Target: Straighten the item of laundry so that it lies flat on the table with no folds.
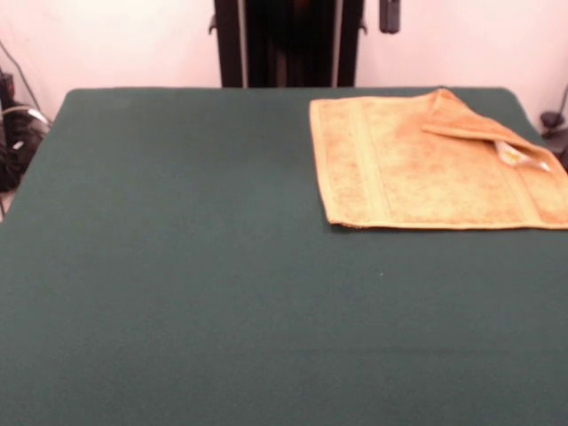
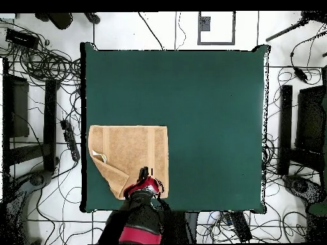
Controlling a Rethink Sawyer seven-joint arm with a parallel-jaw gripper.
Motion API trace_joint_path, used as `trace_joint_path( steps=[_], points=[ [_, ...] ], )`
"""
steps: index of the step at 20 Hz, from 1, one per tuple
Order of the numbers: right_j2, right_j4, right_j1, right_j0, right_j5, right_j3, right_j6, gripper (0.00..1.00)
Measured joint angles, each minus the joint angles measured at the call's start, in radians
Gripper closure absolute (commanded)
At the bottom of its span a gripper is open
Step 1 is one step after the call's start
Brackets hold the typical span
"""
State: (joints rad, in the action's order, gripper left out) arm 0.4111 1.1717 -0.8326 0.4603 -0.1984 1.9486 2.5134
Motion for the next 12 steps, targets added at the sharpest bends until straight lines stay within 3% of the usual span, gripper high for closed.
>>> trace_joint_path(
  steps=[12],
  points=[
    [-0.066,-0.003,-0.023,-0.054,-0.008,0.002,0.0,1.0]
  ],
)
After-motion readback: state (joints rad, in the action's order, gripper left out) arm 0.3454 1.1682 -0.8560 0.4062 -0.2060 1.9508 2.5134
